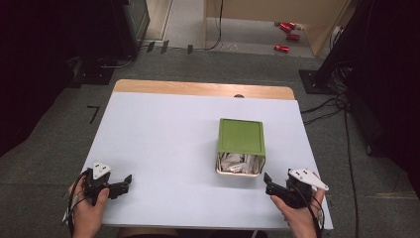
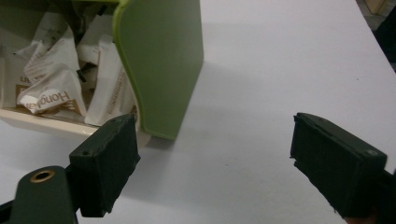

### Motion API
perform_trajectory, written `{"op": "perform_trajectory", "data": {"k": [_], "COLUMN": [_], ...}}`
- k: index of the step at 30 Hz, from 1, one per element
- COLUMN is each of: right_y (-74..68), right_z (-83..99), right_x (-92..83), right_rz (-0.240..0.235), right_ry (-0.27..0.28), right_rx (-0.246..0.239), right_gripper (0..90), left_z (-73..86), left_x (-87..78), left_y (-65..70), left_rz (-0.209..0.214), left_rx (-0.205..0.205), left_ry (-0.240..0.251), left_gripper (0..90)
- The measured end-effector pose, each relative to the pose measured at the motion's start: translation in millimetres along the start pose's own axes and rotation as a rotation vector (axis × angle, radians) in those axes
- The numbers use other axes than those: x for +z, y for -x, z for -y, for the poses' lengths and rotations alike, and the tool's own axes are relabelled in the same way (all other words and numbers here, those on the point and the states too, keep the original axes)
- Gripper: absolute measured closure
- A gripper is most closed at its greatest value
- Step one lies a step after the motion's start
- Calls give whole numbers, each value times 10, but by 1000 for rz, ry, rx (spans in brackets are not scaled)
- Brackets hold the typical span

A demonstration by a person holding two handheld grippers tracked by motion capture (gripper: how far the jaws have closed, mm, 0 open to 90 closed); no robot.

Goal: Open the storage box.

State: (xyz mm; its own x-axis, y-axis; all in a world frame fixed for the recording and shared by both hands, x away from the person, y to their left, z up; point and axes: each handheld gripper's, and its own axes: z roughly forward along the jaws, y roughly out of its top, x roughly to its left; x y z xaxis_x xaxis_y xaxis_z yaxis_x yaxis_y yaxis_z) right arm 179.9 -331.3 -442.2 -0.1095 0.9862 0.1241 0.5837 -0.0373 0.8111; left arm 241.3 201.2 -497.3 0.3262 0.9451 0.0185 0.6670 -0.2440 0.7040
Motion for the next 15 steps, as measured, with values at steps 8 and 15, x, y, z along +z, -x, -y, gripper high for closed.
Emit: {"op": "perform_trajectory", "data": {"k": [8,15], "right_y": [-160,-317], "right_z": [-71,-150], "right_x": [81,197], "right_rz": [-26,-36], "right_ry": [10,11], "right_rx": [-23,-31], "right_gripper": [170,202], "left_z": [0,0], "left_x": [0,0], "left_y": [0,-1], "left_rz": [0,1], "left_rx": [0,0], "left_ry": [0,0], "left_gripper": [112,112]}}
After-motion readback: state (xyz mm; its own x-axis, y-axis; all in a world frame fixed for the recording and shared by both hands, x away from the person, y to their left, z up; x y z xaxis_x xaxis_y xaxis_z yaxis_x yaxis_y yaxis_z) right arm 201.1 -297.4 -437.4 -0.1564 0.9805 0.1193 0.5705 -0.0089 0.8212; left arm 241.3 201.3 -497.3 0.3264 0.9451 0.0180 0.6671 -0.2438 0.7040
